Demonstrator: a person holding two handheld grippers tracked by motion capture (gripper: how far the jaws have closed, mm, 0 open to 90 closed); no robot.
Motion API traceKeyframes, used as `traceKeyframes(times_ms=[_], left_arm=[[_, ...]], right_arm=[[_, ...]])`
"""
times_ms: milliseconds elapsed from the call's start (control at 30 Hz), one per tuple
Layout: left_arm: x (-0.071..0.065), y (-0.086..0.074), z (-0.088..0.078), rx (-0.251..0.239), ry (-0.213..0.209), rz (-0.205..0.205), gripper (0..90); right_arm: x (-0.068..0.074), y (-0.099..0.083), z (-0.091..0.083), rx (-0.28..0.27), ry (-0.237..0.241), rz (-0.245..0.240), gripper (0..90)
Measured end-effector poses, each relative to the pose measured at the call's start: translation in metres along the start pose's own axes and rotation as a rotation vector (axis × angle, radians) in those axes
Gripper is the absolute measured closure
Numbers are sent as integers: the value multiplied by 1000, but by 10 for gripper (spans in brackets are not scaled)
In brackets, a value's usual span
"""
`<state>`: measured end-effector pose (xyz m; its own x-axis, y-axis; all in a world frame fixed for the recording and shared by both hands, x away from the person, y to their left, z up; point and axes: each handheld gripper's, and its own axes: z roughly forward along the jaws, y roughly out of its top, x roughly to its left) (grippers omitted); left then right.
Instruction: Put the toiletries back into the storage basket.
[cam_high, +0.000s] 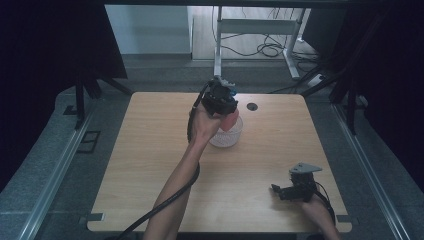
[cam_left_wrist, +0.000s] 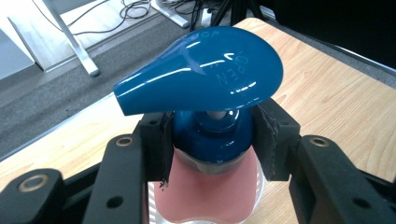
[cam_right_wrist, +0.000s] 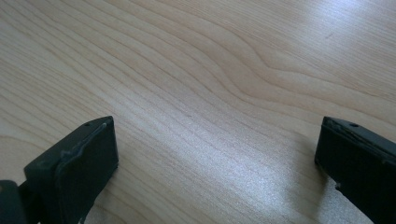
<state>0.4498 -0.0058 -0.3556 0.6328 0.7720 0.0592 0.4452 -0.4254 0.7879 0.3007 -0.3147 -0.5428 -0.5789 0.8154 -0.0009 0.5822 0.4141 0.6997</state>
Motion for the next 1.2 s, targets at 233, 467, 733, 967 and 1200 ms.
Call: traceKeyframes(times_ms=[233,467,733,967,1200], left_arm=[[1,-10,12,13,11,-9,532],[2,-19,21,14,9,-24,532],[1,-26,27,16,7,-29,532],[0,-30,31,19,8,-35,532],[1,-35,34,23,11,-41,532]], right_arm=[[0,0,0,0,1,-2,0],[0,0,0,0,2,-4,0],[0,0,0,0,3,-5,0],[0,0,0,0,3,-7,0],[0,0,0,-1,4,-6,0]])
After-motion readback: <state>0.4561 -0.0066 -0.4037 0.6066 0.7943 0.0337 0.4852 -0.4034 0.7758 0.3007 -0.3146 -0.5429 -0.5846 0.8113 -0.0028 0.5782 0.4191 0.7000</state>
